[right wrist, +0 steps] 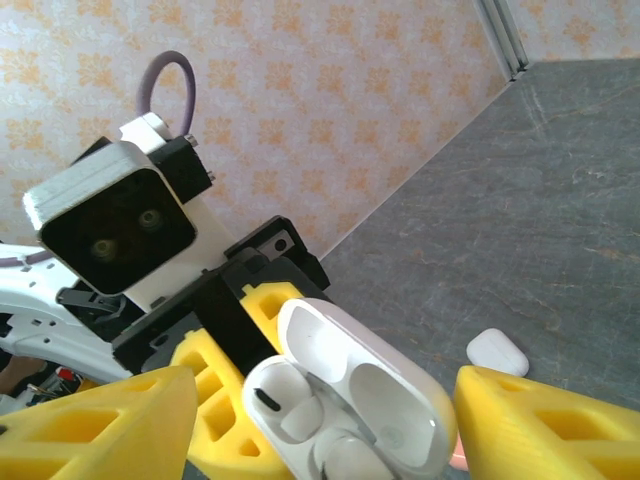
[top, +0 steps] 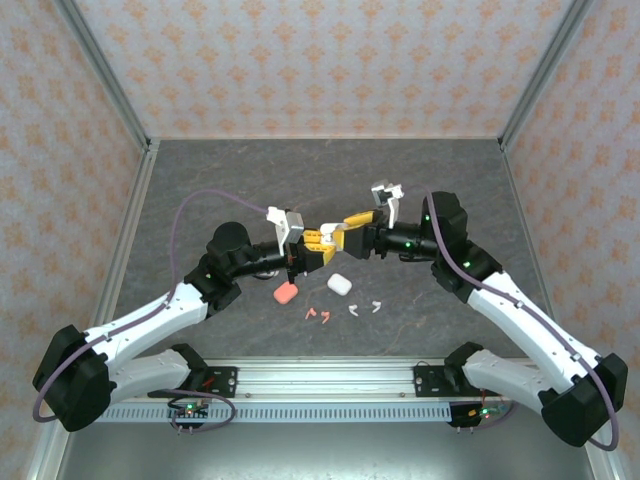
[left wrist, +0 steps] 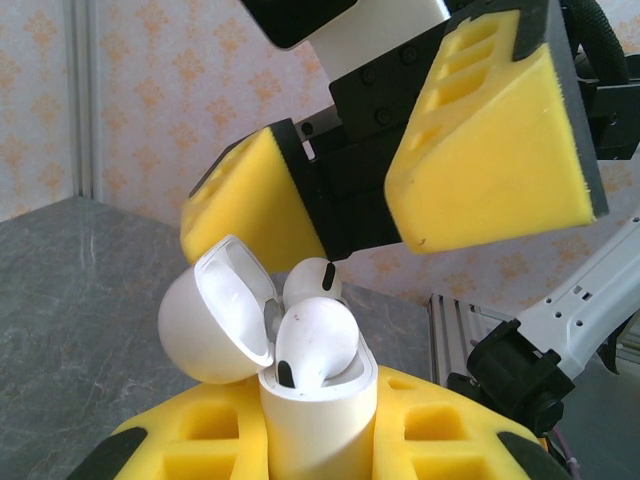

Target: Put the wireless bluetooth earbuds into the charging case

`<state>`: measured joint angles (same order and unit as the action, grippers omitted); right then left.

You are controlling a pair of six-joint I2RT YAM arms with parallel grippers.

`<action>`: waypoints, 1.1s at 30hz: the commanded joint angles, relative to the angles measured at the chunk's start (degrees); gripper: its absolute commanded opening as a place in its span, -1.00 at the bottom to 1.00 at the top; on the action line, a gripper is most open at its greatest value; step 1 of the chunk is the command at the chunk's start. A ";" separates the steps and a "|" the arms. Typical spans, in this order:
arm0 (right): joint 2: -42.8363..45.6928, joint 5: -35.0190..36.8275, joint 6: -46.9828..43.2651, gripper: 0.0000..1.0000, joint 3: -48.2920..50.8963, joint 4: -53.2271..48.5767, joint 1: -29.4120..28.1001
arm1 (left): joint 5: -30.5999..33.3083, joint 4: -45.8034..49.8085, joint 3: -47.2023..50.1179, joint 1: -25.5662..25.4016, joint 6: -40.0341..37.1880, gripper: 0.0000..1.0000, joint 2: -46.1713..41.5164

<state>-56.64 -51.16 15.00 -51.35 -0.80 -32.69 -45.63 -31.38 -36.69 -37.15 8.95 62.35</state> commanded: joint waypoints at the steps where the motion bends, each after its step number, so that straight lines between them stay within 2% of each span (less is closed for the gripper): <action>1: 2.28 -2.43 -0.42 0.32 -2.08 2.99 0.17 | -0.17 -1.30 -1.05 -0.30 -1.35 -1.00 -0.47; 8: 3.55 -2.94 -1.56 0.16 -2.19 0.99 0.17 | 0.33 -0.94 -1.18 -0.30 -1.63 -1.00 -0.30; 14: 5.55 1.68 -3.61 0.18 -2.13 -2.50 0.15 | 0.80 -0.97 -1.30 -0.27 -1.42 -1.00 -0.05; 20: 8.35 17.75 -6.62 0.37 -3.36 -10.04 0.17 | 2.28 1.73 -2.70 -0.25 -1.45 -1.00 1.21; 24: 9.12 28.84 -5.76 0.54 -2.78 -13.64 0.47 | 5.79 11.01 -6.82 -0.09 -2.84 -1.00 5.00; 26: 9.76 31.70 -4.63 0.65 -1.74 -13.78 0.91 | 6.68 13.64 -8.88 0.94 -2.23 -1.00 8.04; 30: 11.57 35.52 -1.85 0.92 1.47 -12.74 1.44 | 5.65 11.57 -11.09 5.44 3.02 -1.00 15.25; 33: 12.55 36.78 -0.55 0.99 3.10 -12.43 1.54 | 5.64 11.60 -14.10 8.57 5.62 -1.00 21.21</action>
<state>-45.54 -19.14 12.43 -50.02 -13.10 -31.29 -41.06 -20.75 -47.44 -30.96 10.96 79.68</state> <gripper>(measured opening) 0.991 0.192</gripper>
